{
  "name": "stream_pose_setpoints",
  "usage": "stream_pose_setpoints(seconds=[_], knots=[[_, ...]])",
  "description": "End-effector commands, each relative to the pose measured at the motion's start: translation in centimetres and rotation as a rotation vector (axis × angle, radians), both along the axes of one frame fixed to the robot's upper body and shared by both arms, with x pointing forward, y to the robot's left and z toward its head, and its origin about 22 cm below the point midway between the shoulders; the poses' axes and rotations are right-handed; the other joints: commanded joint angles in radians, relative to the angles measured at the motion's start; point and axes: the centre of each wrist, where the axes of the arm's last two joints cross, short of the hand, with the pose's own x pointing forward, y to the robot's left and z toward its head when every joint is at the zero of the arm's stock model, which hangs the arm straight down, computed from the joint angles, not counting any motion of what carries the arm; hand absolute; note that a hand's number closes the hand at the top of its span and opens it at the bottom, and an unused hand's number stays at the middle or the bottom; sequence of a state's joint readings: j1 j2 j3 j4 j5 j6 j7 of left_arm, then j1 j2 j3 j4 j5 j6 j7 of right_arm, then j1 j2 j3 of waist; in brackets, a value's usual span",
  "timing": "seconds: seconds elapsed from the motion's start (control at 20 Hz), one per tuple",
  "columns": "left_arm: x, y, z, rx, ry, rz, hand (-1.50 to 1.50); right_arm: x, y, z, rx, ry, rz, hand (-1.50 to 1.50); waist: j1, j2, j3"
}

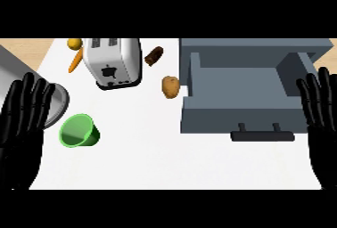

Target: Pick up the cup, place it into the drawer and close the drawer

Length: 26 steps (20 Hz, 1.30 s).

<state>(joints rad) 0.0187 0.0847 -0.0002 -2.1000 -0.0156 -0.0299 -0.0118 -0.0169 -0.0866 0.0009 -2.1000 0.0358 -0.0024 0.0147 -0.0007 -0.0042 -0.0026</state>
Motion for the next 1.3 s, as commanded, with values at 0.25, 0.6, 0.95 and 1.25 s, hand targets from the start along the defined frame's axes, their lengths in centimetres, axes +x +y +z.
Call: stream_pose_setpoints(seconds=[0.25,0.6,0.95,1.25], knots=[[-2.1,2.6,0.8,-0.005,0.011,-0.145,-1.5,-0.3,-0.6,-0.5,0.033,-0.008,-0.036,-1.5,0.004,0.003,0.003],[-1.3,5.4,-4.2,-0.271,0.193,-0.108,-1.5,0.0,-1.1,-0.8,-0.093,0.074,0.02,-1.5,0.003,0.004,0.002],[-0.2,8.1,-6.9,-0.279,0.268,-0.032,-1.5,0.4,-1.2,-1.8,-0.072,0.059,0.055,-1.5,0.0,0.004,0.002],[-0.5,8.7,-9.7,-0.209,0.304,0.099,-1.5,0.0,-0.8,-1.7,-0.092,0.06,0.033,-1.5,-0.001,0.004,0.002]])
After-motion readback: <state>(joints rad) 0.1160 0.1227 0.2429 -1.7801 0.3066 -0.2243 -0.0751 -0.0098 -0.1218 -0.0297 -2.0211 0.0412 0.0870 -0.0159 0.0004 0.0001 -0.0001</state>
